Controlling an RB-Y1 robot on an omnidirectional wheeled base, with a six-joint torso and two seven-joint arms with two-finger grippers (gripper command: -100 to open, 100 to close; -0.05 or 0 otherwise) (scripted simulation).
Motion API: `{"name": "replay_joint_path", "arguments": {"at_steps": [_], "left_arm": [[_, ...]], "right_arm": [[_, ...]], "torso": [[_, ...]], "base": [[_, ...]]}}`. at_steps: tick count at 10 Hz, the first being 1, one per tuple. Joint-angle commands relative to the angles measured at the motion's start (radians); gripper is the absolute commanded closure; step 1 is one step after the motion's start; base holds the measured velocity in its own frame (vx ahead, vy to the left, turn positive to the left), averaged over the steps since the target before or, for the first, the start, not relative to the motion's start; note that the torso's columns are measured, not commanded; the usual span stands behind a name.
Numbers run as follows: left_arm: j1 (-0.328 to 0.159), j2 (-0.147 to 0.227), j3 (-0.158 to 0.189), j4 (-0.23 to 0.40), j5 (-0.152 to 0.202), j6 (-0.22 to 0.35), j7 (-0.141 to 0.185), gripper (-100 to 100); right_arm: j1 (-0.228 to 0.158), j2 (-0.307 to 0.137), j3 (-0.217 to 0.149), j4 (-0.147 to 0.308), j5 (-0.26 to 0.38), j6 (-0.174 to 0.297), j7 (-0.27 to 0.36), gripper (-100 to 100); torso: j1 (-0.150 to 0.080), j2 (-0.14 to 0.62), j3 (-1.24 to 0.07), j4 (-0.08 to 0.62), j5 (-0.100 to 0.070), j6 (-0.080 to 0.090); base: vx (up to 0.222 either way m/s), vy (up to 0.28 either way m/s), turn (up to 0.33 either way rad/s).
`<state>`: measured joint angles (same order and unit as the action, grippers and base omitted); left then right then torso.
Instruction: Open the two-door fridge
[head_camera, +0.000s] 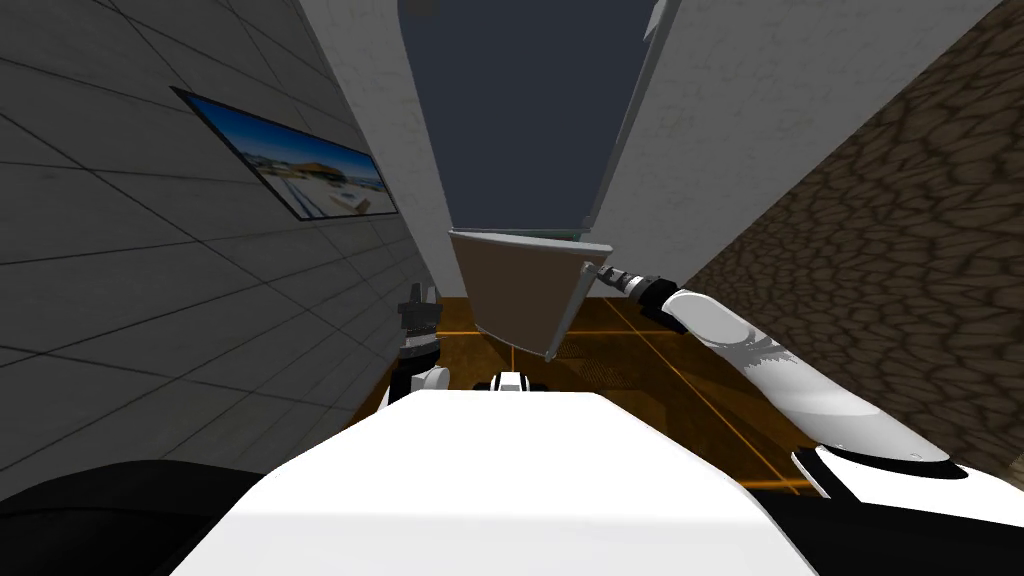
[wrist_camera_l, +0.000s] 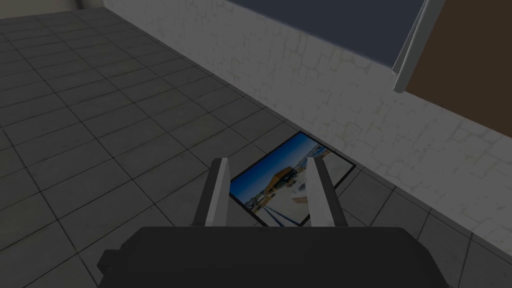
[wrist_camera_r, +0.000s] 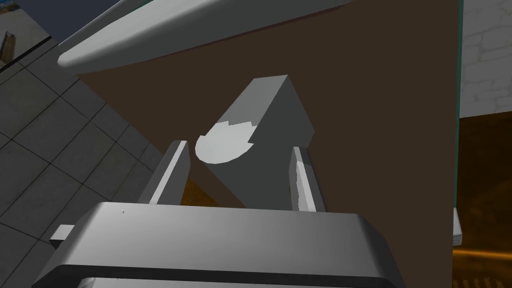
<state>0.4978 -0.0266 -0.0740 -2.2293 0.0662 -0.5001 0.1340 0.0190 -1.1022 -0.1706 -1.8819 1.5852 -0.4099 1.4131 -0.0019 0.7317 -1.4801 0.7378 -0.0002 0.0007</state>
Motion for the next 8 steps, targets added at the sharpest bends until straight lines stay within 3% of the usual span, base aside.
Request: {"name": "replay_joint_path", "arguments": {"at_steps": [1, 4, 8], "left_arm": [[0.000, 0.000, 0.000, 0.000, 0.000, 0.000, 0.000, 0], [0.000, 0.000, 0.000, 0.000, 0.000, 0.000, 0.000, 0], [0.000, 0.000, 0.000, 0.000, 0.000, 0.000, 0.000, 0]], "right_arm": [[0.005, -0.006, -0.009, 0.021, 0.011, 0.011, -0.011, 100], [0.015, -0.014, -0.025, 0.049, 0.019, 0.021, -0.020, 100], [0.025, -0.023, -0.041, 0.076, 0.026, 0.032, -0.030, 100]], "torso": [[0.004, 0.005, 0.003, -0.001, 0.000, 0.003], [0.005, 0.001, 0.000, -0.002, 0.002, -0.007], [0.011, 0.003, 0.002, -0.002, 0.002, -0.006]], "base": [[-0.122, 0.278, -0.110], [-0.108, 0.244, -0.104], [-0.123, 0.249, -0.113]]}}
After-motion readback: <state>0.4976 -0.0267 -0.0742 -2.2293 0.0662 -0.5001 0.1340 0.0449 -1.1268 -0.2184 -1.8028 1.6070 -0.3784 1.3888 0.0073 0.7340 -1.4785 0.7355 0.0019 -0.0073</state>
